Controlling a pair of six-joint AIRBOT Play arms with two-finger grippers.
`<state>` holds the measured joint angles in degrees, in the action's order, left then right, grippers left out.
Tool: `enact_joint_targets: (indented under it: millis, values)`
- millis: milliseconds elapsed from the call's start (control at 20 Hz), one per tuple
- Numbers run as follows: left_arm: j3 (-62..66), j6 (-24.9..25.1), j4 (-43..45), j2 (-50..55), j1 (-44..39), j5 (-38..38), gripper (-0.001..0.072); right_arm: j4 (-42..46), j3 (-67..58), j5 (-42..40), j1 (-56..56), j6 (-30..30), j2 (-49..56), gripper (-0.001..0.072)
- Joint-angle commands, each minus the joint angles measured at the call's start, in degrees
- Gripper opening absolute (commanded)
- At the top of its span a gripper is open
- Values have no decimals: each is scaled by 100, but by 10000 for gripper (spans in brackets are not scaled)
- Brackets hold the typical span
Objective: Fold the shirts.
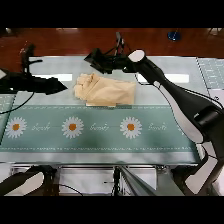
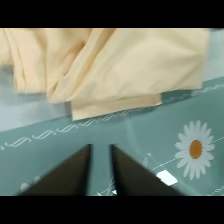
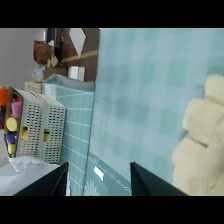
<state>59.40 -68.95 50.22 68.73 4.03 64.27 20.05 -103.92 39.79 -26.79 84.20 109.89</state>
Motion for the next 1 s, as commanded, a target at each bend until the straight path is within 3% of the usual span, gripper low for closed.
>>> enact_joint_targets:
  millis: [0,100,150,200,250,400,650,950]
  values:
    - [173,111,-7,1108,-61,157,412,-114,-4,629,466,-481,-308,429]
    - [866,433,-66,1825,-157,490,412,424,-4,1515,903,-476,-557,430]
    - [1266,448,-68,2155,-249,592,444,750,-4,1961,1132,-431,-688,430]
    - [1639,446,-59,2433,-356,616,526,1043,-4,2334,1344,-365,-800,429]
    - [2002,450,-59,2682,-468,634,549,1281,-4,2675,1547,-339,-896,430]
    - [3010,588,-42,3355,-774,649,549,1665,-4,3515,2157,-343,-1056,431]
    - [3947,570,-39,4251,-977,699,549,1832,-4,3971,2761,-398,-1071,430]
    - [3995,616,-44,4616,-1014,872,540,2140,-4,3980,2876,-573,-1071,430]
